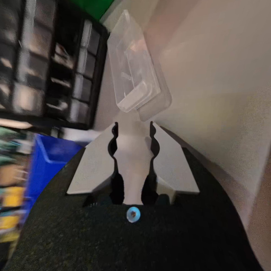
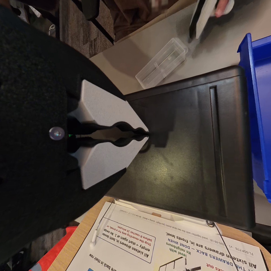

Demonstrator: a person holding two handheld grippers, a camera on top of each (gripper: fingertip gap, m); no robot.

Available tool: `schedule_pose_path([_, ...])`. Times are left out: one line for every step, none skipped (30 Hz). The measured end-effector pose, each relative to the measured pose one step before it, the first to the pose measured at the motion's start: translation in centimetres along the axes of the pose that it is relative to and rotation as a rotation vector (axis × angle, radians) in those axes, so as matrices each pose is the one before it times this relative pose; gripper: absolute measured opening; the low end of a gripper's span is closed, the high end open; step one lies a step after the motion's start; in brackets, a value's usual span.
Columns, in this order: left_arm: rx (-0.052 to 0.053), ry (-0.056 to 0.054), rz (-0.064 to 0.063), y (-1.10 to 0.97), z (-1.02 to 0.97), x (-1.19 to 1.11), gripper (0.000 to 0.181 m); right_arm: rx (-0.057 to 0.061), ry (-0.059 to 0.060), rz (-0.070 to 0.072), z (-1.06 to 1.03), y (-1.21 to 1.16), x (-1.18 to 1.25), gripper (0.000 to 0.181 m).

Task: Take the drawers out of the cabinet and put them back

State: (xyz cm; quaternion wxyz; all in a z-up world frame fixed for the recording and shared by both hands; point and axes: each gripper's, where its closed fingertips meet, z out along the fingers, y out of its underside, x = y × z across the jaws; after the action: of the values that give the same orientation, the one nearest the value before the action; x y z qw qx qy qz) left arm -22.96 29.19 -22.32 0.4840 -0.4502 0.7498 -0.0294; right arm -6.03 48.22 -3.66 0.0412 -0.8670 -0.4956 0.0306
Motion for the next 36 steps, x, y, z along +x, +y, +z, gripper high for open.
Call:
schedule_pose_path([0.0171, 0.0759, -0.1892, -0.533, -0.196, 0.112, 0.050, -0.0069, 0.0022, -0.0009, 0.002, 0.001, -0.009, 0.000])
schedule_pose_path([0.0129, 0.0890, -0.1924, -0.686, -0.044, 0.319, 0.065, -0.0067, 0.0029, -0.0020, 0.002, 0.003, -0.001, 0.000])
schedule_pose_path([0.0029, 0.0622, -0.1759, -0.618, 0.177, 0.072, 0.078, -0.0063, 0.0020, -0.0019, 0.004, 0.000, 0.000, 0.000])
schedule_pose_path([0.0078, 0.0495, -0.1346, -0.682, 0.226, 0.041, 0.088, -0.0048, 0.0010, -0.0002, -0.008, -0.001, -0.003, 0.000])
schedule_pose_path([0.0226, 0.0392, -0.0952, -0.828, 0.155, 0.100, 0.092, -0.0038, -0.0007, 0.0010, 0.007, 0.001, -0.002, 0.000])
schedule_pose_path([0.0248, 0.0240, -0.0658, -0.782, 0.203, 0.015, 0.094, -0.0032, -0.0012, 0.0009, 0.000, 0.008, 0.002, 0.000])
schedule_pose_path([0.0064, 0.0167, -0.0437, -0.516, 0.304, -0.022, 0.097, -0.0019, -0.0011, 0.0013, -0.002, 0.004, -0.003, 0.000])
schedule_pose_path([-0.0034, 0.0072, -0.0235, -0.329, 0.361, -0.102, 0.097, -0.0016, -0.0009, 0.0016, 0.000, -0.001, -0.004, 0.000])
schedule_pose_path([-0.0212, 0.0047, -0.0052, -0.017, 0.459, -0.079, 0.095, -0.0011, 0.0001, 0.0010, 0.003, 0.002, -0.002, 0.000])
schedule_pose_path([-0.0375, 0.0014, 0.0097, 0.260, 0.492, -0.068, 0.097, -0.0003, -0.0001, 0.0015, -0.002, -0.001, -0.004, 0.000])
schedule_pose_path([-0.0362, -0.0024, 0.0188, 0.340, 0.475, -0.078, 0.098, -0.0005, 0.0003, 0.0010, -0.003, 0.007, -0.003, 0.000])
schedule_pose_path([-0.0333, -0.0009, 0.0203, 0.333, 0.443, -0.033, 0.098, -0.0008, 0.0005, 0.0005, 0.005, 0.004, -0.002, 0.000])
schedule_pose_path([-0.0173, -0.0048, 0.0196, 0.089, 0.364, -0.065, 0.096, -0.0006, 0.0002, 0.0009, -0.003, -0.001, -0.008, 0.000])
schedule_pose_path([-0.0089, -0.0017, 0.0182, -0.036, 0.307, 0.016, 0.091, -0.0005, 0.0005, 0.0010, -0.003, -0.001, -0.005, 0.000])
schedule_pose_path([-0.0184, 0.0001, 0.0174, 0.049, 0.323, 0.051, 0.089, -0.0005, 0.0006, 0.0005, 0.006, 0.008, 0.005, 0.000])
schedule_pose_path([-0.0154, -0.0047, 0.0174, 0.026, 0.298, -0.004, 0.087, -0.0004, 0.0011, 0.0006, -0.002, 0.002, -0.002, 0.000])
schedule_pose_path([-0.0128, -0.0059, 0.0214, 0.056, 0.270, -0.010, 0.084, -0.0003, 0.0011, 0.0011, -0.002, 0.001, -0.006, 0.000])
schedule_pose_path([-0.0089, -0.0108, 0.0198, 0.051, 0.239, -0.065, 0.081, 0.0000, 0.0020, 0.0002, -0.001, 0.007, -0.004, 0.000])
schedule_pose_path([-0.0054, 0.0008, 0.0151, 0.074, 0.202, 0.093, 0.072, 0.0006, 0.0028, -0.0007, 0.004, 0.000, -0.009, 0.000])
schedule_pose_path([-0.0039, 0.0056, 0.0059, 0.052, 0.181, 0.145, 0.066, 0.0011, 0.0024, -0.0008, -0.003, -0.004, 0.000, 0.000])
schedule_pose_path([0.0049, -0.0004, 0.0036, -0.096, 0.102, 0.043, 0.065, 0.0026, 0.0022, -0.0008, -0.005, 0.005, 0.004, 0.000])
schedule_pose_path([0.0022, 0.0054, 0.0098, -0.075, 0.059, 0.130, 0.065, 0.0040, 0.0004, -0.0013, -0.005, -0.007, -0.013, 0.000])
schedule_pose_path([0.0002, 0.0096, 0.0154, -0.081, 0.065, 0.211, 0.065, 0.0050, 0.0019, -0.0072, 0.000, -0.004, 0.001, 0.000])
schedule_pose_path([0.0031, 0.0098, 0.0213, -0.129, 0.064, 0.221, 0.065, 0.0063, 0.0019, -0.0047, -0.013, 0.001, -0.001, 0.000])
schedule_pose_path([0.0049, 0.0085, 0.0230, -0.160, 0.108, 0.190, 0.064, 0.0053, 0.0009, -0.0046, -0.009, -0.008, 0.004, 0.000])
schedule_pose_path([0.0031, 0.0113, 0.0189, -0.162, 0.160, 0.204, 0.064, 0.0054, 0.0069, -0.0225, -0.021, -0.024, 0.012, 0.000])
schedule_pose_path([-0.0002, 0.0216, 0.0181, -0.158, 0.150, 0.298, 0.064, 0.0069, 0.0123, -0.0230, -0.020, 0.016, 0.070, 0.000])
schedule_pose_path([-0.0012, 0.0224, 0.0192, -0.161, 0.159, 0.293, 0.064, -0.0056, 0.0313, -0.0059, -0.045, 0.317, 0.342, 0.000])
schedule_pose_path([0.0004, 0.0191, 0.0214, -0.188, 0.148, 0.266, 0.064, -0.0074, 0.0359, 0.0046, -0.227, 0.487, 0.319, 0.000])
schedule_pose_path([0.0002, 0.0158, 0.0235, -0.180, 0.140, 0.241, 0.064, 0.0103, 0.0041, 0.0113, -0.507, 0.333, -0.347, 0.000])
schedule_pose_path([-0.0054, 0.0135, 0.0216, -0.112, 0.165, 0.198, 0.064, 0.0436, -0.0233, 0.0179, -0.831, 0.004, -1.086, 0.000])
schedule_pose_path([-0.0018, 0.0140, 0.0145, -0.190, 0.132, 0.170, 0.064, 0.0700, -0.0164, 0.0160, -0.995, -0.175, -1.384, 0.019])
schedule_pose_path([-0.0052, 0.0192, 0.0161, -0.135, 0.154, 0.252, 0.064, 0.0712, -0.0061, -0.0010, -0.983, 0.053, -1.671, 0.032])
schedule_pose_path([-0.0048, 0.0146, 0.0162, -0.109, 0.141, 0.199, 0.064, 0.0664, -0.0022, -0.0172, -0.790, 0.406, -2.039, 0.038])
schedule_pose_path([-0.0037, 0.0175, 0.0145, -0.109, 0.105, 0.236, 0.064, 0.0620, 0.0006, -0.0227, -0.437, 0.658, -2.345, 0.046])
schedule_pose_path([-0.0026, 0.0170, 0.0115, -0.078, 0.071, 0.241, 0.064, 0.0483, -0.0056, -0.0156, 0.134, 1.013, -2.616, 0.049])
